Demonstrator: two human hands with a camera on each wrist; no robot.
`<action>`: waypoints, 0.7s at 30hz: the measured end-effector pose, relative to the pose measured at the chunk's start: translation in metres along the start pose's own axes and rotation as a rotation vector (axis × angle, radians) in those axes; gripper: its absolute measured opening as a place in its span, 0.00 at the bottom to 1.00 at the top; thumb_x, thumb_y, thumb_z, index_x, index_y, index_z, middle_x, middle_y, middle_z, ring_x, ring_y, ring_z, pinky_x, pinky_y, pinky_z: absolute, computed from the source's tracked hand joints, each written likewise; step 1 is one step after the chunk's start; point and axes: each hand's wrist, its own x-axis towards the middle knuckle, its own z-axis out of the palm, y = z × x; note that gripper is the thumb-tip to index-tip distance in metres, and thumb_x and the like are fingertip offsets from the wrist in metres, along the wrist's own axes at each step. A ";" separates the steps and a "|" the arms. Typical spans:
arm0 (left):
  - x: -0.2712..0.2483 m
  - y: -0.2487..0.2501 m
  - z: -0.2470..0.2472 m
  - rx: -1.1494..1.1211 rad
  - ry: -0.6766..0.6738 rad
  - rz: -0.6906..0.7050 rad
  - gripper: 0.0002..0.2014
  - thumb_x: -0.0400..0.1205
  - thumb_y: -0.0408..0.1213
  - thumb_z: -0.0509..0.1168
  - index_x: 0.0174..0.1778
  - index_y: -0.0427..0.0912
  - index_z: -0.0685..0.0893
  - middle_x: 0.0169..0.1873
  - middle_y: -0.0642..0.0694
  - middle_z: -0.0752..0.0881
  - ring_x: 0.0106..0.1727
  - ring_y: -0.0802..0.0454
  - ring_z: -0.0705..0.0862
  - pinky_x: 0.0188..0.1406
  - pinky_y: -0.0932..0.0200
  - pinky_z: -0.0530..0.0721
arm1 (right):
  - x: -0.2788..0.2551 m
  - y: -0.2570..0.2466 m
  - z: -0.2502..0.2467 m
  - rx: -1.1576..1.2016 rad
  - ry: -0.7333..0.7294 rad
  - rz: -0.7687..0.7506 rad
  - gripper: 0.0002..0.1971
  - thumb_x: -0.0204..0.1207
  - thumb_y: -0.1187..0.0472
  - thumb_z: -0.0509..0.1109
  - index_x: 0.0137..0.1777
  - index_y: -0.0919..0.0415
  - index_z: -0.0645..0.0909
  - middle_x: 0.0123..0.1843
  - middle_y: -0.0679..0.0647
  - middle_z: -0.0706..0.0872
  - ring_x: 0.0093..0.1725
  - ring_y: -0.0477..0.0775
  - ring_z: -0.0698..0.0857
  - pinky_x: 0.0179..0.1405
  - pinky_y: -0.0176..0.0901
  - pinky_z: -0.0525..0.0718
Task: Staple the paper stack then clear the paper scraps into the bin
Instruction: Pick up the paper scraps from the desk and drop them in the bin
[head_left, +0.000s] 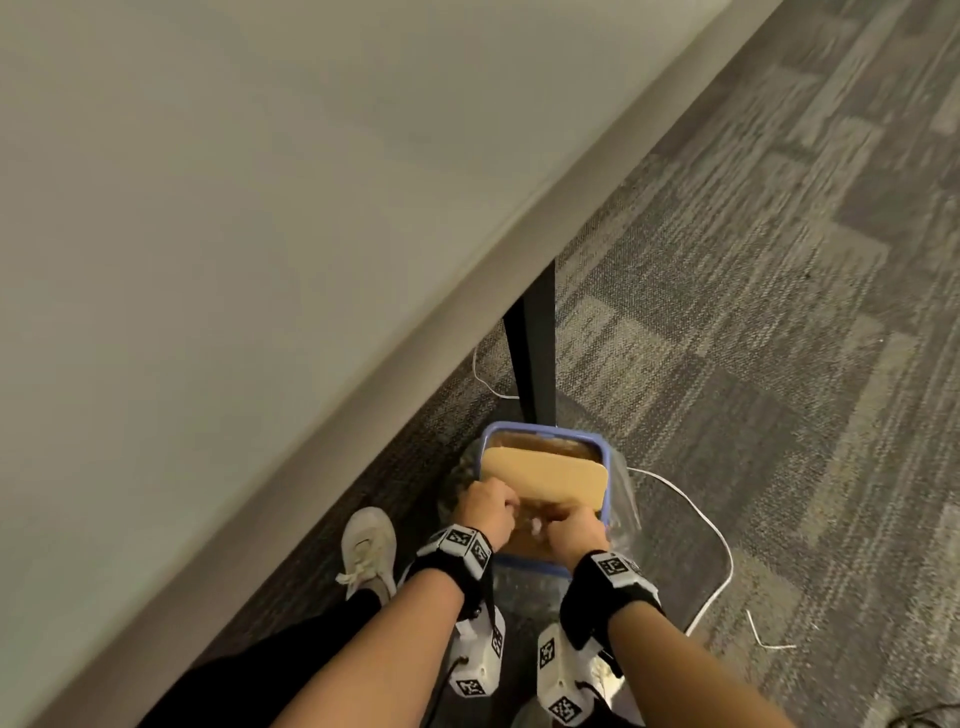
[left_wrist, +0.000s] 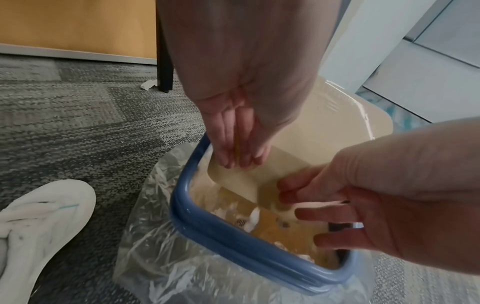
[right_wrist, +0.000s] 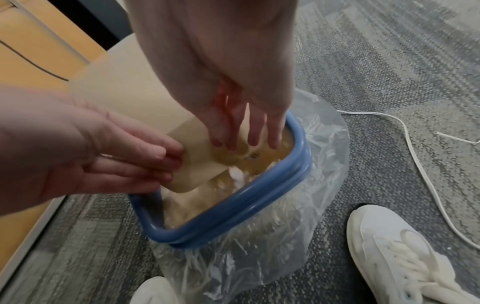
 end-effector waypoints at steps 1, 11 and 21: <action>-0.001 -0.001 -0.001 0.001 -0.022 -0.003 0.14 0.82 0.34 0.62 0.59 0.45 0.89 0.63 0.43 0.86 0.65 0.43 0.83 0.65 0.56 0.79 | 0.000 0.000 0.000 -0.008 -0.002 -0.006 0.17 0.79 0.67 0.60 0.65 0.63 0.81 0.67 0.66 0.82 0.66 0.65 0.80 0.57 0.46 0.78; -0.020 0.018 -0.029 -0.015 -0.017 0.025 0.10 0.77 0.29 0.66 0.42 0.44 0.92 0.51 0.45 0.91 0.56 0.44 0.87 0.59 0.56 0.84 | -0.015 -0.011 -0.014 0.067 -0.100 -0.111 0.19 0.77 0.70 0.58 0.63 0.60 0.84 0.66 0.60 0.84 0.67 0.61 0.80 0.68 0.47 0.77; -0.159 0.098 -0.108 0.085 0.166 0.358 0.09 0.83 0.40 0.60 0.53 0.44 0.84 0.57 0.44 0.82 0.60 0.43 0.84 0.58 0.50 0.80 | -0.146 -0.061 -0.133 0.385 0.230 -0.385 0.16 0.77 0.68 0.63 0.64 0.63 0.81 0.64 0.62 0.85 0.64 0.62 0.82 0.68 0.53 0.78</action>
